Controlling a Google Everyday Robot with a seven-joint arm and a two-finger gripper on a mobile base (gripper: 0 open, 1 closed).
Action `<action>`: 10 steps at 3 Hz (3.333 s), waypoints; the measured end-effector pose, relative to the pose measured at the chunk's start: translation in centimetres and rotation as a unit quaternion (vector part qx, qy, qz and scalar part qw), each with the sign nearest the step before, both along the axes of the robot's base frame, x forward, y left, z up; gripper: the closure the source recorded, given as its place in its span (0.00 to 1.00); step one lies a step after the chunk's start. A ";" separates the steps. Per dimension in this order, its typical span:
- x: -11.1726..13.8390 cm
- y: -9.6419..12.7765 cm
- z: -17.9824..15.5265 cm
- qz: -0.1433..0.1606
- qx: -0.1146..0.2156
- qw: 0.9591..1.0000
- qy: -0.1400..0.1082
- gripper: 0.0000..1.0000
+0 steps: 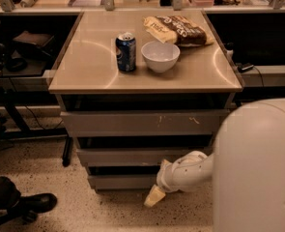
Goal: Open bottom drawer
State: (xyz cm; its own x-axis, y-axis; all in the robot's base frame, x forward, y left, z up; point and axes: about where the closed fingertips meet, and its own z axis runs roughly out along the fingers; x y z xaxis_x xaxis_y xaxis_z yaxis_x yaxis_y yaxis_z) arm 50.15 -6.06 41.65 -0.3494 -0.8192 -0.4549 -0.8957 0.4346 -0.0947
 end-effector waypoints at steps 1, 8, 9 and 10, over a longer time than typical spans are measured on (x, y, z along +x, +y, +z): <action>0.5 -3.2 -0.6 -0.024 -0.015 1.000 -0.003 0.00; 2.2 -7.9 -5.9 -0.037 0.007 0.999 -0.039 0.00; 2.2 -6.4 -8.1 -0.019 0.017 0.999 -0.037 0.00; 3.4 -3.4 -12.0 -0.025 0.077 0.996 -0.045 0.00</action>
Offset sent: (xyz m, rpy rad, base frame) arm 0.0100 -0.0340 -0.0242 -0.0190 0.0097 -0.0622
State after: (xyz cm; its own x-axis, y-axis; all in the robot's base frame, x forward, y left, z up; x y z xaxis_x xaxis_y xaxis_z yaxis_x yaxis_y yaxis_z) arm 53.56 -9.44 29.70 -0.3397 -0.7205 -0.6046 -0.8633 0.4940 -0.1036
